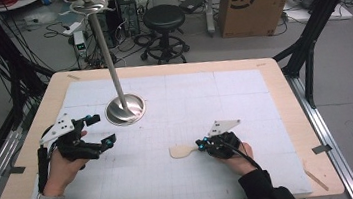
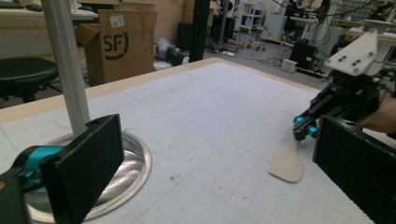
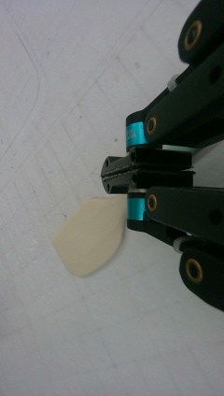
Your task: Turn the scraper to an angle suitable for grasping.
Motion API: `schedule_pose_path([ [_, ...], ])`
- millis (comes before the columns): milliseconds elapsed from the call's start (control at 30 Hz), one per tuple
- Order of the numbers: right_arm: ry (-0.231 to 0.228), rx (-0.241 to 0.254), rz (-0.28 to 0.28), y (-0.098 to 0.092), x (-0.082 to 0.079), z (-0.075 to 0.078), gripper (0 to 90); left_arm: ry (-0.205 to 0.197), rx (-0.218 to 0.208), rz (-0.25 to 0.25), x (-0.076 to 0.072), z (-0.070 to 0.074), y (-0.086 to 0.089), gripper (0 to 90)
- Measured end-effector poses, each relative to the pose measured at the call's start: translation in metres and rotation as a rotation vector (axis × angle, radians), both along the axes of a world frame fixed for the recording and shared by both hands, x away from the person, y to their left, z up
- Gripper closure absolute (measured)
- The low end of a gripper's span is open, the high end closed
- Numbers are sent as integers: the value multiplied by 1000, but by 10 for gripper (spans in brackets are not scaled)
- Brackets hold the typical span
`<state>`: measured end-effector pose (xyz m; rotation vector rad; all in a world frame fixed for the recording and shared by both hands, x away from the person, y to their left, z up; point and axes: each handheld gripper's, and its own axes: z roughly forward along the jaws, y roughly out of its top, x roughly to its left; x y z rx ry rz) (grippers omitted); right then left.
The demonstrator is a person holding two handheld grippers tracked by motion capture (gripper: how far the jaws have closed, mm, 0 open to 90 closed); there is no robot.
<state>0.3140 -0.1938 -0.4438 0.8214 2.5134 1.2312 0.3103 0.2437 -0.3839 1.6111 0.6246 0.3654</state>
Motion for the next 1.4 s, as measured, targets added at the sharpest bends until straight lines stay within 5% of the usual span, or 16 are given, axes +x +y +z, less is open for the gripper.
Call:
schedule_pose_path([
  [367,52,-4,-11,14,14,-6,900,9,12,4,0,-1,-1,26],
  [867,65,-24,70,-3,-28,-4,900,4,12,5,-1,1,1,26],
  [1000,39,-34,67,-9,-39,-3,900,5,14,3,-1,0,-1,26],
  [1133,40,39,71,-22,-50,8,900,5,18,2,0,-1,-1,26],
  [1400,88,-54,17,-46,-73,0,900,2,16,3,0,-1,-2,26],
])
